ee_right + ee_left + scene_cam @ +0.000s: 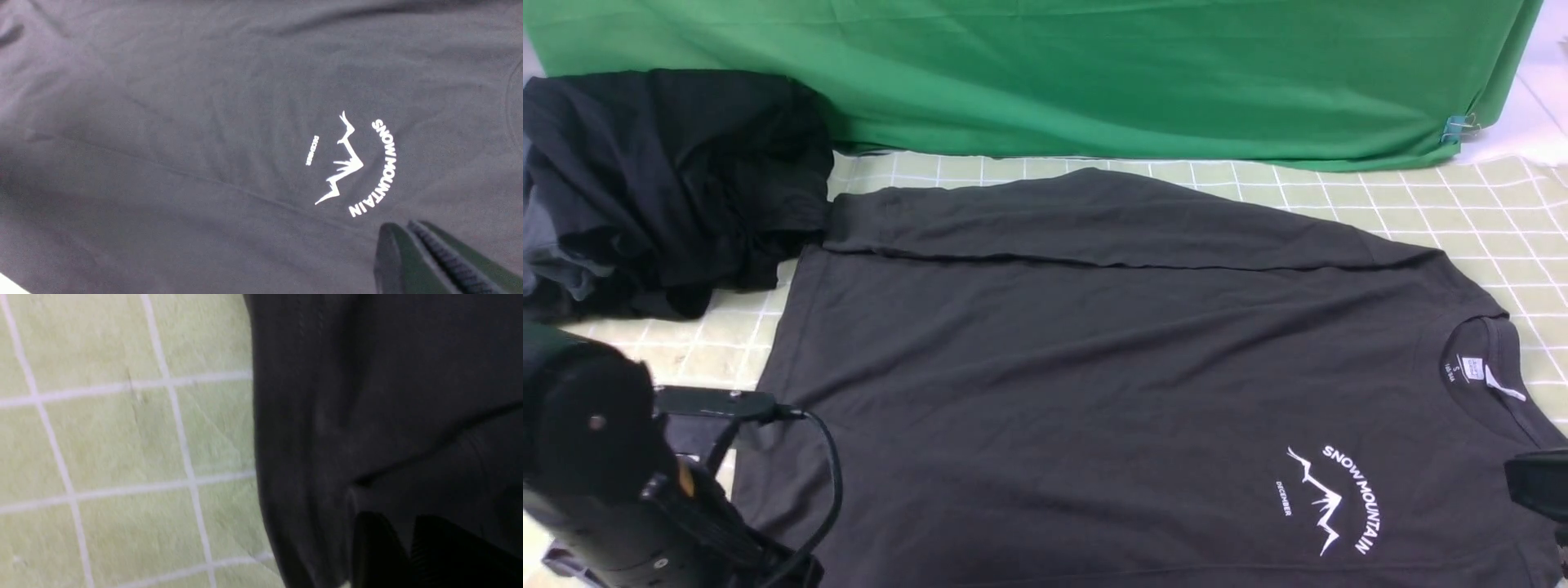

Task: Fold a long-sleeved shirt over a green coffee tablecloth.
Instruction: 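Grasp the left edge of the dark T-shirt lying flat on the table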

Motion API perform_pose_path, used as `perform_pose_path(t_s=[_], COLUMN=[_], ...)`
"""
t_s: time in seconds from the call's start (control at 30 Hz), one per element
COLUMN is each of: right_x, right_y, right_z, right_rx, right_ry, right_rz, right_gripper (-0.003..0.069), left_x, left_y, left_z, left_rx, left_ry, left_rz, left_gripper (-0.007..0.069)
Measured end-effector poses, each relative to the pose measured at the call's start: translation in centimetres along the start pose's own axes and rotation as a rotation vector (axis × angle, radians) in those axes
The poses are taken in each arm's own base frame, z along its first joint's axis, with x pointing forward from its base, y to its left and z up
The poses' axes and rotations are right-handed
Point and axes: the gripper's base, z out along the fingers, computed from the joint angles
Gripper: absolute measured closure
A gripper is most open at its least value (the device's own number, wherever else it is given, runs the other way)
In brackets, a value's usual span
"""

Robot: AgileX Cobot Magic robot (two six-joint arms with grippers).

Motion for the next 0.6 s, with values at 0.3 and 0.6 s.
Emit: perform_pose_path(t_s=[0.3,0.6], right_x=[0.0,-0.1], right_y=[0.0,0.0], right_z=[0.0,0.0], right_rx=[-0.003,-0.002], right_ry=[-0.003,-0.006], right_rz=[0.001,0.001], right_gripper=[0.0649,0.0648], left_x=[-1.0,-0.7], left_y=[-0.3,-0.4], left_z=[2.5,2.9], left_rx=[-0.008,-0.003], left_ry=[0.038,0.092], left_rz=[0.005,0.028], left_gripper=[0.0228,0.0562])
